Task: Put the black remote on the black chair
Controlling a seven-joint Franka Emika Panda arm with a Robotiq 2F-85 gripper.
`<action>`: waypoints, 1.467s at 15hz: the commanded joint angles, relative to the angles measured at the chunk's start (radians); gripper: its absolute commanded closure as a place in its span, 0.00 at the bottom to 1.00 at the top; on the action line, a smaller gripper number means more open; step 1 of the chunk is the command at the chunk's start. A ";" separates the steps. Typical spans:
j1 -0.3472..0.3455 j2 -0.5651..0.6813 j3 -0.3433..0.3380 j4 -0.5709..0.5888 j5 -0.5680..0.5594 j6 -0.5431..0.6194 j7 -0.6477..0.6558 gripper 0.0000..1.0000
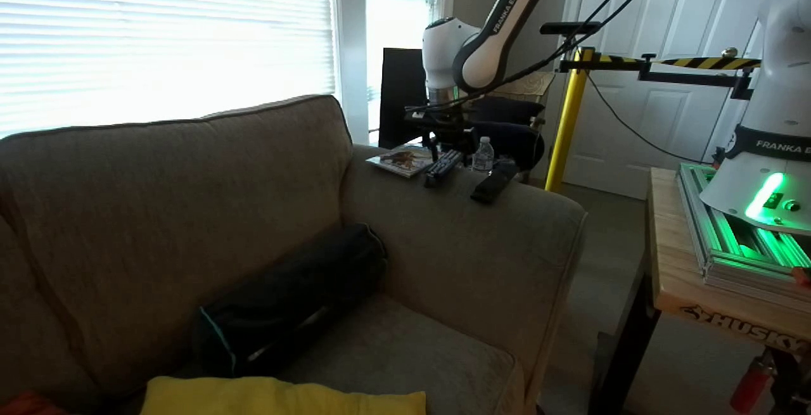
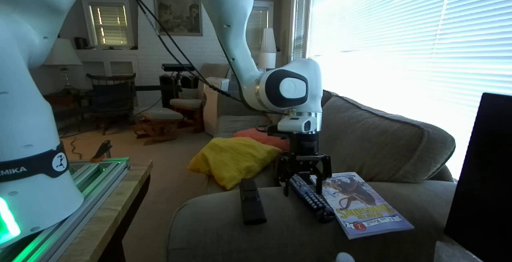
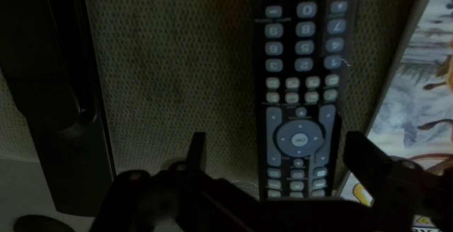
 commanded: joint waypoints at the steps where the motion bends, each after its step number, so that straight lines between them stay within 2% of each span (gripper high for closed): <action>1: 0.033 0.038 -0.033 0.033 -0.052 0.012 0.031 0.03; 2: 0.040 0.042 -0.040 0.037 -0.054 0.011 0.041 0.27; 3: 0.042 0.043 -0.042 0.040 -0.050 0.008 0.043 0.28; 4: 0.016 0.019 -0.016 0.016 -0.020 -0.003 0.004 0.09; 7: 0.022 0.025 -0.022 0.025 -0.022 -0.003 0.005 0.27; 11: 0.023 0.028 -0.023 0.027 -0.022 -0.003 0.005 0.27; 12: 0.023 0.028 -0.023 0.027 -0.022 -0.003 0.005 0.52; 13: 0.008 0.019 -0.013 0.029 -0.006 -0.016 -0.006 0.54; 15: -0.023 0.006 -0.006 0.040 0.019 -0.030 -0.023 0.69; 16: -0.031 0.003 -0.008 0.045 0.020 -0.030 -0.022 0.72; 19: -0.052 -0.003 -0.010 0.053 0.020 -0.031 -0.018 0.72; 22: -0.101 -0.017 0.003 0.091 0.067 -0.103 -0.020 0.72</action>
